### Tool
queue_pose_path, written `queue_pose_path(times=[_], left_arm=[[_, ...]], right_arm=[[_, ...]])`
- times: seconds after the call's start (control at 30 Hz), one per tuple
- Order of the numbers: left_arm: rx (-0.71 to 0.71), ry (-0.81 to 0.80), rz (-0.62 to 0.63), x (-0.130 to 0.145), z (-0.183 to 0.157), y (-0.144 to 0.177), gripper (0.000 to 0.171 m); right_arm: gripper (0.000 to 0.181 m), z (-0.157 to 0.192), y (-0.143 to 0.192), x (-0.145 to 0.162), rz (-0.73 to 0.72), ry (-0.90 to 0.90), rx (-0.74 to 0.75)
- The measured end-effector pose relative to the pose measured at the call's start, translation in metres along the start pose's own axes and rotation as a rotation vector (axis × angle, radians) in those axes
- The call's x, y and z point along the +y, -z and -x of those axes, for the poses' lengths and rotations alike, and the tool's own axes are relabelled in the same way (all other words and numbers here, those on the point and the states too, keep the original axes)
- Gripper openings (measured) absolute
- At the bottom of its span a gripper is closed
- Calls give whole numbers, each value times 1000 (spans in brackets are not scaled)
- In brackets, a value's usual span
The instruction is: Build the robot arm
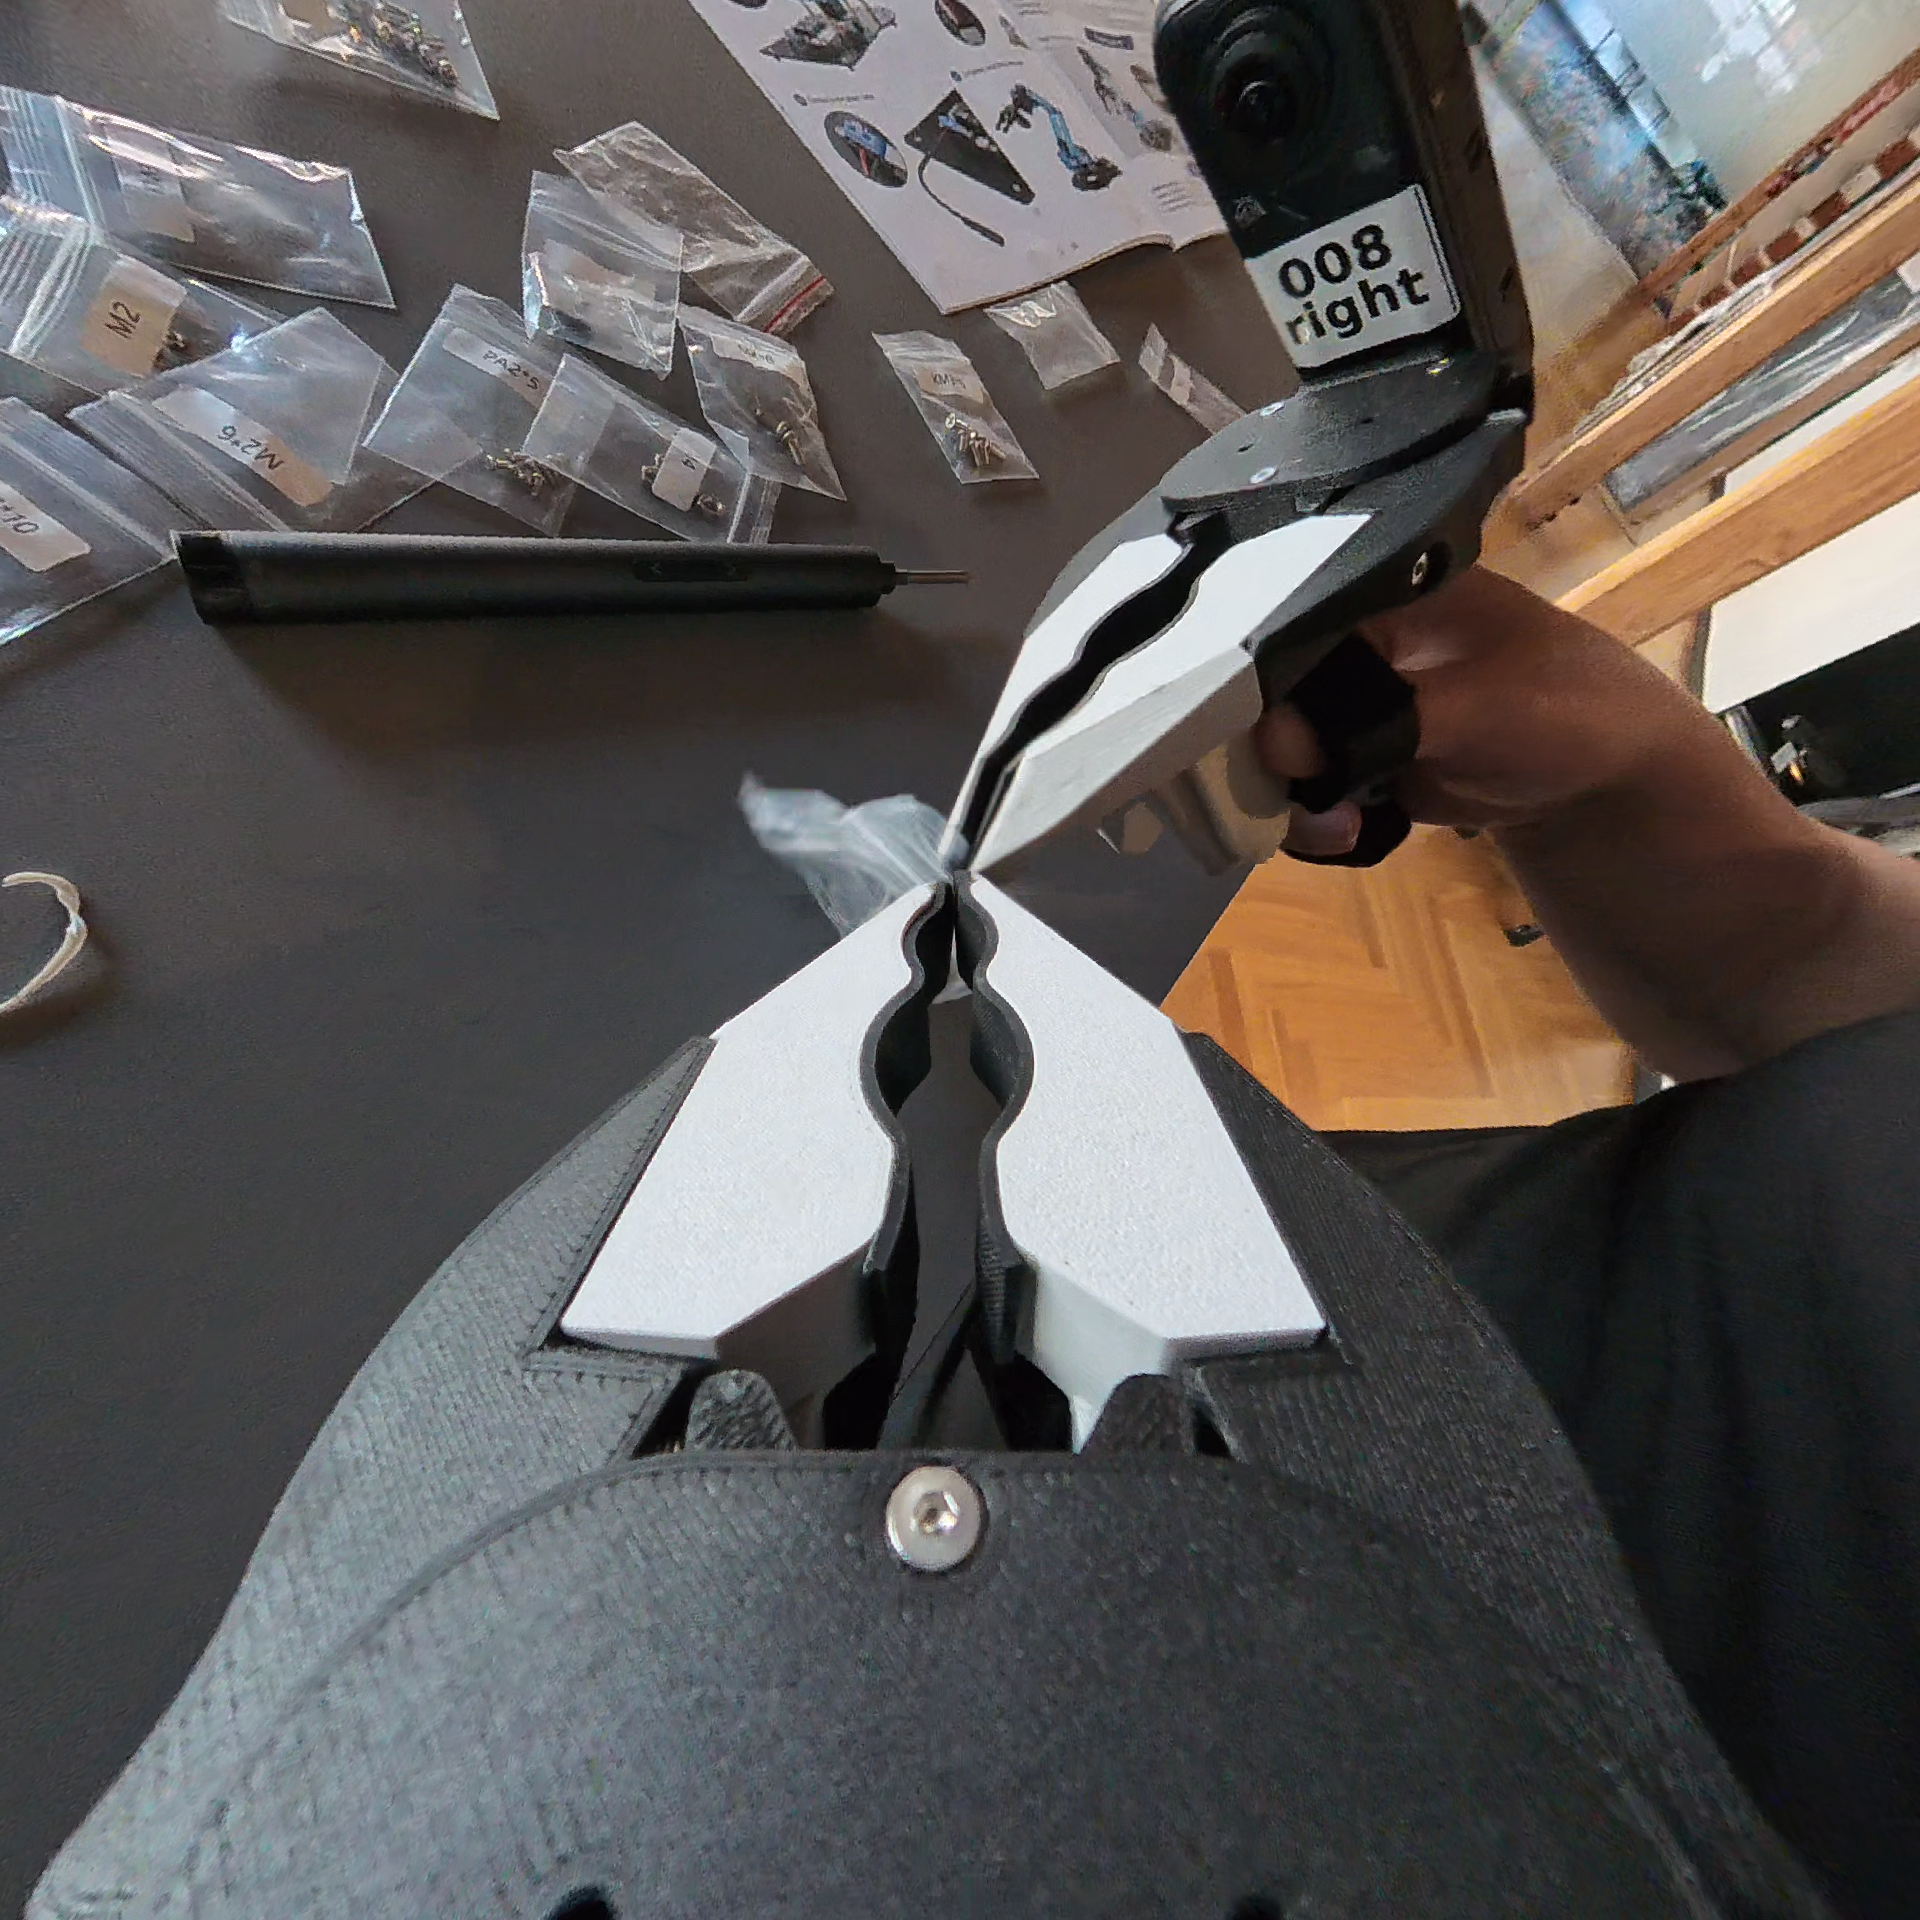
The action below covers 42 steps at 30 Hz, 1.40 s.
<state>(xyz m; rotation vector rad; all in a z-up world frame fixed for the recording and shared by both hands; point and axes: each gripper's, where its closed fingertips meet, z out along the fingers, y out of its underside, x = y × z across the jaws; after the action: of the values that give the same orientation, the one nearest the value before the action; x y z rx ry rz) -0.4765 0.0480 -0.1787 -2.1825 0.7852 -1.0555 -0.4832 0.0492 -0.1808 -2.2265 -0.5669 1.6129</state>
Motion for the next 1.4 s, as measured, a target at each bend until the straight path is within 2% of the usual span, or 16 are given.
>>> queue_pose_path(times=[0.07, 0.13, 0.57, 0.7, 0.83, 0.97, 1.1, 1.4], left_arm=[[12, 18, -6, -1, -2, -1, 0], [22, 23, 0, -1, -3, -3, 0], [-26, -35, 35, 6, 1, -5, 0], [8, 7, 18, 7, 4, -6, 0], [-22, 37, 9, 7, 20, -10, 0], [-45, 160, -103, -4, 36, -14, 0], [-86, 194, -151, -9, 45, -12, 0], [-139, 215, -124, -4, 54, -16, 0]], right_arm=[[6, -4, -1, 6, 54, 29, 33], [3, -3, -1, 6, 65, 47, 38], [0, -8, 0, 6, -16, -43, -12], [0, -11, -3, 4, -32, -18, -20], [0, -22, -4, -3, -58, 72, 79], [0, -32, -5, -21, -141, 149, 209], [0, -34, -9, -30, -172, 267, 343], [0, -44, -12, -31, -217, 348, 502]])
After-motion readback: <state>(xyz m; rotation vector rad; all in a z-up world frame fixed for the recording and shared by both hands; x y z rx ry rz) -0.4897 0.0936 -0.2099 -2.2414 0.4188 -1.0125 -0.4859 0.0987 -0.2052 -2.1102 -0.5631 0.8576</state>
